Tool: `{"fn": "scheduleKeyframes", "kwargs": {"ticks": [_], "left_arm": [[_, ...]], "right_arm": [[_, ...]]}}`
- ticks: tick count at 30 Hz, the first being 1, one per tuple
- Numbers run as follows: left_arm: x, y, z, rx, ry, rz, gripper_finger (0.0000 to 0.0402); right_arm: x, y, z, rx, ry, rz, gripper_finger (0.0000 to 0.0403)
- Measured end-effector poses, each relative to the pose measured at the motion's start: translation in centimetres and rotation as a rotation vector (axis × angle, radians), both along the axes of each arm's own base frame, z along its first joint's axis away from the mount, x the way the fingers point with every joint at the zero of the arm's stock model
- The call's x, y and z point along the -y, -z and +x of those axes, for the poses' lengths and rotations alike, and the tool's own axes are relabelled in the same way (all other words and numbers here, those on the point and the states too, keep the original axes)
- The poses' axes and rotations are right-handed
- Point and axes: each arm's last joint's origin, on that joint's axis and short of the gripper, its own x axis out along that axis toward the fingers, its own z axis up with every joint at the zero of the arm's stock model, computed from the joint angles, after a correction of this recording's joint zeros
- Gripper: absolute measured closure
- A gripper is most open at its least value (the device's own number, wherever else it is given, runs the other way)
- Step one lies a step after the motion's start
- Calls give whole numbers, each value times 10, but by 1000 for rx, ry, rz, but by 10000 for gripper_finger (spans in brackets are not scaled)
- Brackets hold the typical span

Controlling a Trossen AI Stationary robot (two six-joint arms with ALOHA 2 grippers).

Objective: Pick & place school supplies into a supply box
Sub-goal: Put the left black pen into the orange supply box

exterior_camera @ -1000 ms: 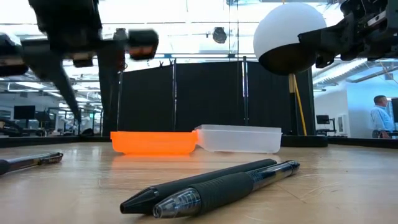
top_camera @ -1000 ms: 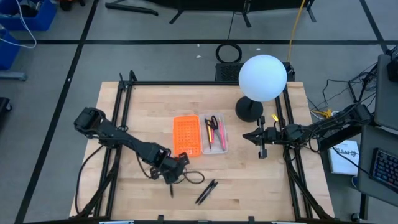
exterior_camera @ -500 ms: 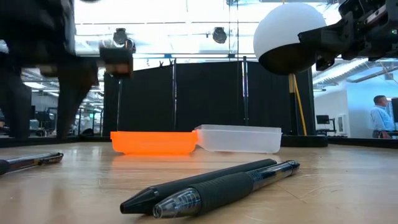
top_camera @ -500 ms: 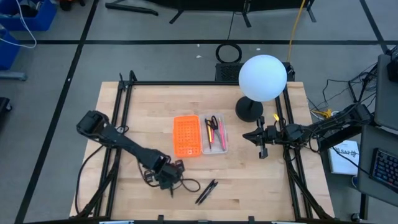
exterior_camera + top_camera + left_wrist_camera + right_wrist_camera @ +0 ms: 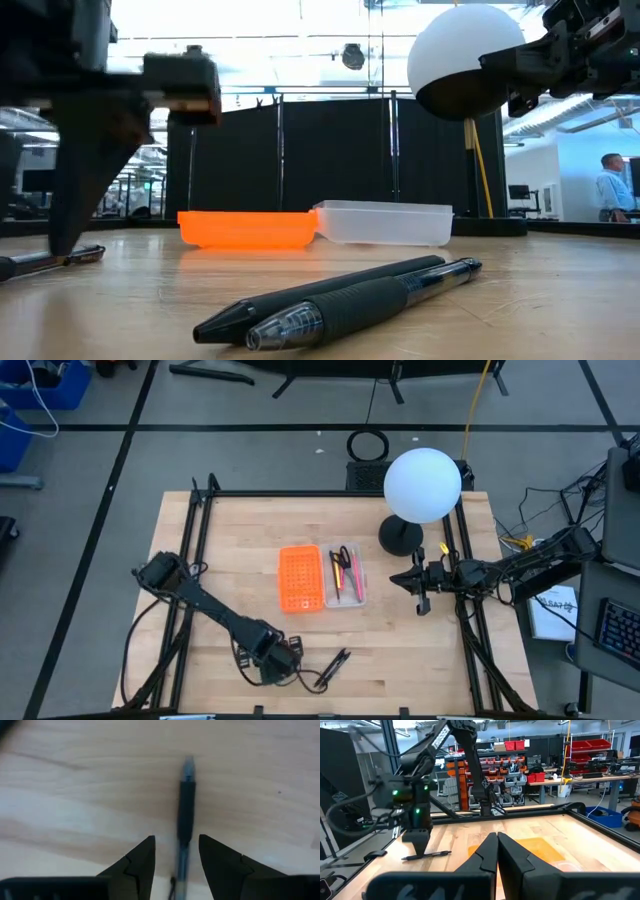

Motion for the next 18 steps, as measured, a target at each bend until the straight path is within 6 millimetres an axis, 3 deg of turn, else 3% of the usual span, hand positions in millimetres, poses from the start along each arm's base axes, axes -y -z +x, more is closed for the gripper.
{"fn": "scheduleKeyframes", "kwargs": {"ticks": [7,10,18], "left_arm": [[13,23,10,-91,-1,69,243],[14,25,12,-94,-3,70,252],[19,16,18,-72,-30,65,343]], "right_arm": [[0,0,0,-1,-2,1,399],[0,0,0,-1,-2,1,399],[0,0,0,1,-2,-1,399]]}}
